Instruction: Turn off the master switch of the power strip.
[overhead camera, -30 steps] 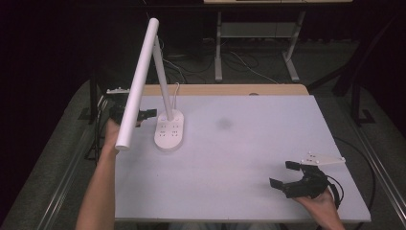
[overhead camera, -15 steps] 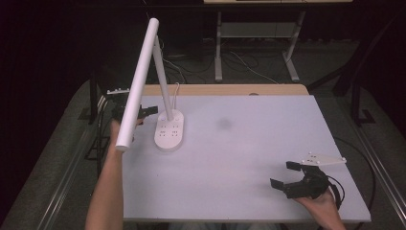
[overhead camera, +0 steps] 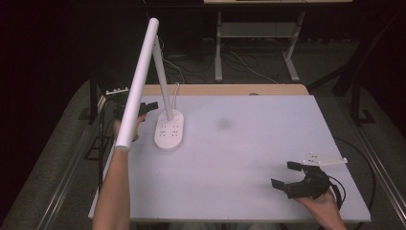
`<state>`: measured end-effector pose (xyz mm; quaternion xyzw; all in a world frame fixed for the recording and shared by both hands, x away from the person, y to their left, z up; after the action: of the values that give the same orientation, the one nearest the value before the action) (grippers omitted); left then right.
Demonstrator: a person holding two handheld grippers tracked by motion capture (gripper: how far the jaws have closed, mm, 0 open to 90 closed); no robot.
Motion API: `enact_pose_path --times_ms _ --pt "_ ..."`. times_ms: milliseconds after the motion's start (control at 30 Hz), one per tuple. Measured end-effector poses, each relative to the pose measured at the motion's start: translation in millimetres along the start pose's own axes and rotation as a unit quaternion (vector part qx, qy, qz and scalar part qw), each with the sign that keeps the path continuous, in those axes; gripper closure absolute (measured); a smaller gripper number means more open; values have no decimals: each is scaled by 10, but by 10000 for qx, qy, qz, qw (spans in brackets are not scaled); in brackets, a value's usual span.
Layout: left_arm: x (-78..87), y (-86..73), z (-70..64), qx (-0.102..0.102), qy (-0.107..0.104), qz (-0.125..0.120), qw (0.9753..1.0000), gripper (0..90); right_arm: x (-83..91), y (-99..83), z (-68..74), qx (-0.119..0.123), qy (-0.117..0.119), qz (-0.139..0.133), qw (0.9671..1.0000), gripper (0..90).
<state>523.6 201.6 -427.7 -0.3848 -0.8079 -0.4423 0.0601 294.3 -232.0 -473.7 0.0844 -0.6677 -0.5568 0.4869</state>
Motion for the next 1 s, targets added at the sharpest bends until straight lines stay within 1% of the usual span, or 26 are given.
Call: enact_pose_path --times_ms 67,133,167,200,233,267,300,333,367,400,433,467,500,533,600,633,667,700,733,767,800,1000 --pt "-7 13 19 56 -14 -50 10000 318 1 -2 -2 -9 -1 3 10000 0" --pt "-28 29 38 153 -4 -133 9998 383 2 -4 -3 -21 -1 6 10000 0" --pt "-30 27 47 177 -12 -116 9998 446 2 -5 -3 -23 1 4 10000 0" --pt "-42 30 53 219 -26 -146 9996 446 2 -5 -3 -23 1 4 10000 0" --pt "-47 25 63 227 -24 -118 9997 515 3 -7 -5 -22 1 9 10000 0" --pt "-58 21 64 246 -64 -118 9996 515 3 -7 -5 -22 1 9 10000 0" --pt "-63 13 65 259 -100 -80 9996 584 4 -10 -8 -27 1 16 10000 0" --pt "-78 12 66 286 -122 -101 9995 612 5 -11 -11 -17 0 18 10000 1" --pt "-86 5 65 308 -158 -80 9994 612 5 -11 -11 -17 0 18 10000 1" --pt "-99 -1 61 344 -192 -75 9992 674 6 -12 -12 -15 1 16 10000 1" --pt "-105 -15 66 334 -207 -7 9992 705 6 -12 -11 -14 5 15 10000 0" --pt "-121 -22 65 351 -224 -1 9991 705 6 -12 -11 -14 5 15 10000 0" --pt "-133 -36 70 373 -215 50 9991 777 6 -12 -12 -10 3 21 10000 0" --pt "-146 -53 75 372 -223 109 9990 777 6 -12 -12 -10 3 21 10000 0" --pt "-183 -91 93 389 -179 185 9989 836 6 -12 -11 -8 3 19 10000 1" --pt "-202 -110 103 372 -144 227 9989 887 6 -13 -11 -7 4 22 10000 1" --pt "-220 -129 119 364 -93 259 9990 887 6 -13 -11 -7 4 22 10000 1" --pt "-236 -148 125 378 -81 300 9988 891 6 -14 -12 -7 3 24 10000 1" --pt "-252 -165 134 339 -89 340 9988 893 6 -14 -15 -6 4 24 10000 1" --pt "-270 -177 144 346 -46 339 9988 893 6 -14 -15 -6 4 24 10000 1" --pt "-280 -194 155 300 -41 390 9988 893 6 -14 -17 -8 2 22 10000 0" --pt "-357 -263 176 308 -25 483 9984 893 5 -16 -19 -1 -2 26 10000 0"
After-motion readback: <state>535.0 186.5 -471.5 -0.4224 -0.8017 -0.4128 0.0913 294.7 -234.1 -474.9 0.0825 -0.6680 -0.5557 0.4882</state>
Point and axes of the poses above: each handheld gripper's, and its own axes: x roughly backward along the jaws, y roughly out of its top, z roughly to its left, the point moved 10 cm from there along -x, roughly forward along the jaws, and after that the axes turned 12 degrees about x, right-handed, at the moved point
